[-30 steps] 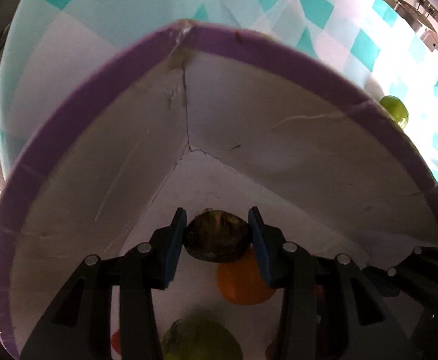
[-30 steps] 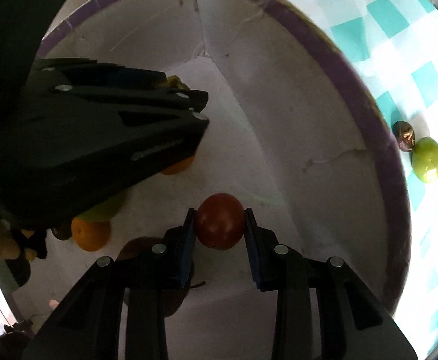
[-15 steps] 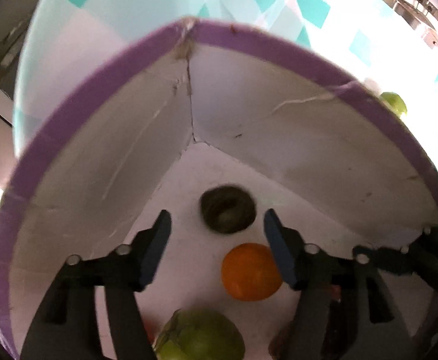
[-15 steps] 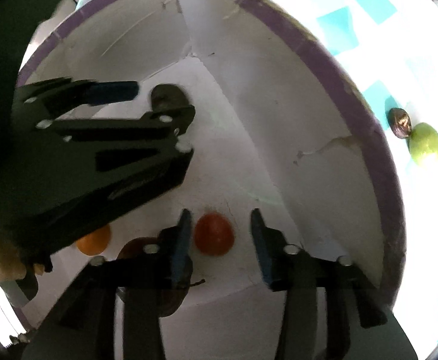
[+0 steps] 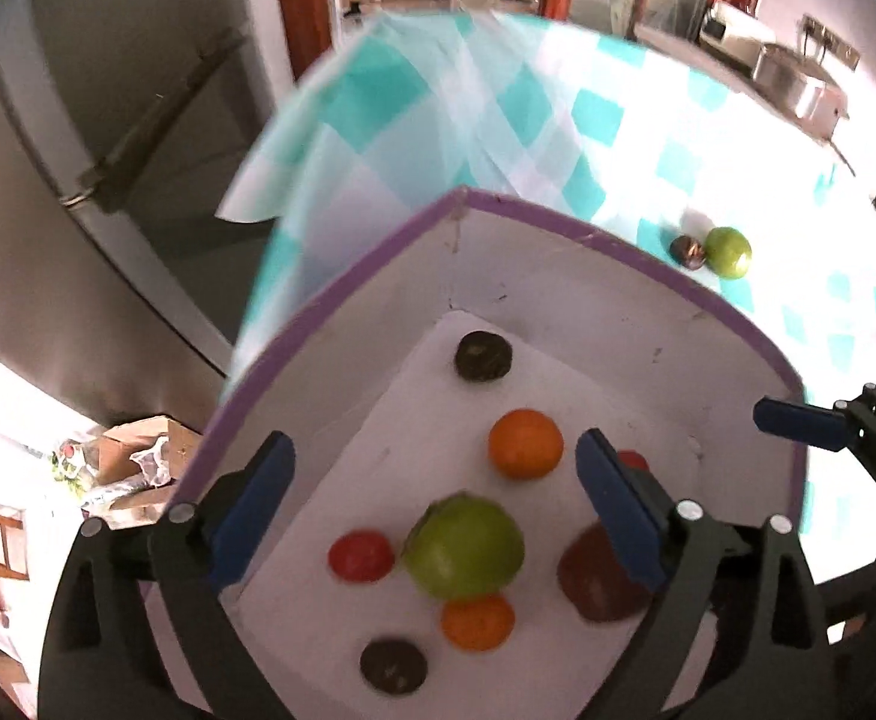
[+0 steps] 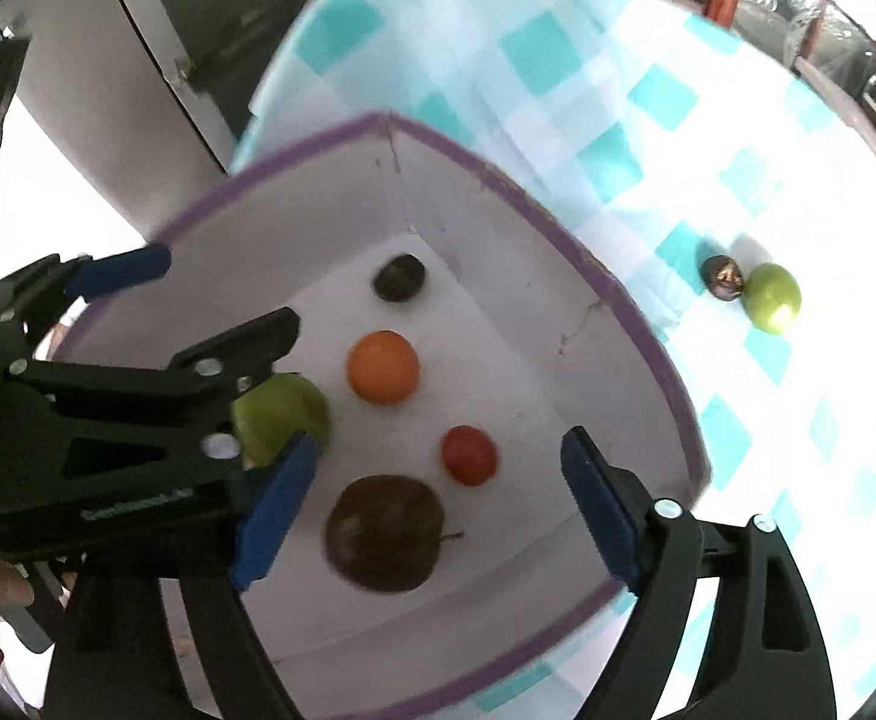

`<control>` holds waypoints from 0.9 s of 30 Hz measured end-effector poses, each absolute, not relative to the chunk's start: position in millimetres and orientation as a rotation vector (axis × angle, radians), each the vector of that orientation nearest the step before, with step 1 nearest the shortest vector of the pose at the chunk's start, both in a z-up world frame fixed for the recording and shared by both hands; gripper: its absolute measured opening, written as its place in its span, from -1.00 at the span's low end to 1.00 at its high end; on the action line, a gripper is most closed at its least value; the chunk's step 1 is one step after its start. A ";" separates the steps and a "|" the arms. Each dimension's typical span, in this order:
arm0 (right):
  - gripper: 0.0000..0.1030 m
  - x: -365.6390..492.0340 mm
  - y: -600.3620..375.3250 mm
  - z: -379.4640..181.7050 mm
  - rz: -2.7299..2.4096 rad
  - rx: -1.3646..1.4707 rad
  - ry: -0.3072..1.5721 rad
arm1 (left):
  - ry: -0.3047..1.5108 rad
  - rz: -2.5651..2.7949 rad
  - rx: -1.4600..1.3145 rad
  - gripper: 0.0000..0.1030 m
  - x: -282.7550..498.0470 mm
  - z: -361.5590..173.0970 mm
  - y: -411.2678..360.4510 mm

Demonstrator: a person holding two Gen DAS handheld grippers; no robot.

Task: Organize fruits
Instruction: 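Move both open tools back toward the green fruit and chestnut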

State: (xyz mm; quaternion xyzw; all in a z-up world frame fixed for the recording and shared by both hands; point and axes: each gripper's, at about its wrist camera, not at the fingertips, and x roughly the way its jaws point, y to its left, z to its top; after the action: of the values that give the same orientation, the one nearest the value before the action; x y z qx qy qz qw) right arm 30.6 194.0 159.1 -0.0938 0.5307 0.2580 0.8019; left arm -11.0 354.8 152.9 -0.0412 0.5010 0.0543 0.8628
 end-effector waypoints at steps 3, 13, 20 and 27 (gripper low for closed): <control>0.62 1.0 188.1 171.3 0.551 -0.144 1.086 | 1.014 0.135 -0.095 0.91 -34.1 173.8 356.5; 0.65 -38.3 106.7 190.8 0.427 -0.005 0.997 | 0.892 0.055 -0.087 0.96 -70.7 214.5 301.9; 0.66 -17.3 24.4 163.6 0.284 0.138 1.041 | 0.907 -0.061 -0.027 0.96 -42.8 214.7 239.2; 0.67 21.4 -42.3 138.1 0.200 0.196 1.086 | 0.966 -0.152 0.003 0.96 13.3 198.8 169.1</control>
State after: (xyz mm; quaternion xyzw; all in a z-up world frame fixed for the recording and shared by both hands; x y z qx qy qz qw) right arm 21.4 -42.3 138.1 0.0928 0.5148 0.0951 0.8470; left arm 13.3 169.1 198.8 0.0013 0.4641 -0.0730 0.8828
